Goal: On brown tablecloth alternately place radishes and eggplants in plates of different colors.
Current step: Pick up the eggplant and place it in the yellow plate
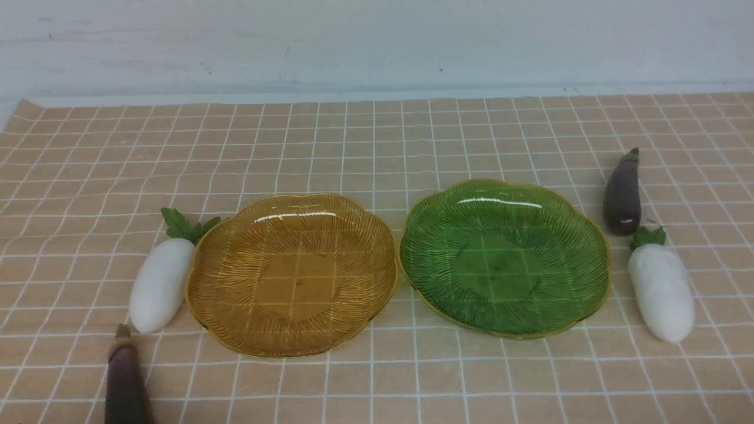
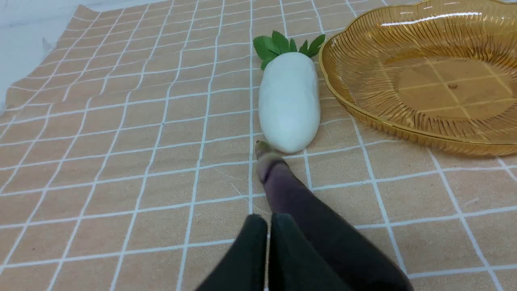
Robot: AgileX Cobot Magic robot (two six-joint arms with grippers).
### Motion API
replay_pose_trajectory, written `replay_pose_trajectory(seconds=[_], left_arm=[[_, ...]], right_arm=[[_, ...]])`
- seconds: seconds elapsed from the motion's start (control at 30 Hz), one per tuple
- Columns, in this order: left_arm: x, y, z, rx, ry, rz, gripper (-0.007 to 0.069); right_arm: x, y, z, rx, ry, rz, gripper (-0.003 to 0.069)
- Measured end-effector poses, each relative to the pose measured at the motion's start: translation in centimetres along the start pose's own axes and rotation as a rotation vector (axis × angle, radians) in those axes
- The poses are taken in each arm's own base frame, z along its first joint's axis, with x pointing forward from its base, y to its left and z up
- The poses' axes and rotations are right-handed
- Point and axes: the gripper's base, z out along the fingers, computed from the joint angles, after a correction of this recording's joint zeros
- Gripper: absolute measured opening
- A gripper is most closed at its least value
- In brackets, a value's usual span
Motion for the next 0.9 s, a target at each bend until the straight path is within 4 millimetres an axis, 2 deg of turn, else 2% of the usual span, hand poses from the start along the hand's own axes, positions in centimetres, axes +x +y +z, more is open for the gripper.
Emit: replay_pose_trajectory(seconds=[0.63,0.73,0.9], left_arm=[[0.0,0.0,0.0,-0.002,-0.001,0.004,-0.0003],[-0.3,-0.1,0.0,0.013,-0.035,-0.082,-0.0003],[-1.9,-0.3,-0.2,0.079,-0.197,-0.402,-0.0003]], right_arm=[[0.0,0.0,0.0,0.000,0.000,0.000,-0.0015],[0.0,0.0,0.0,0.000,0.000,0.000,-0.0015],[0.0,0.0,0.0,0.000,0.000,0.001,-0.0015]])
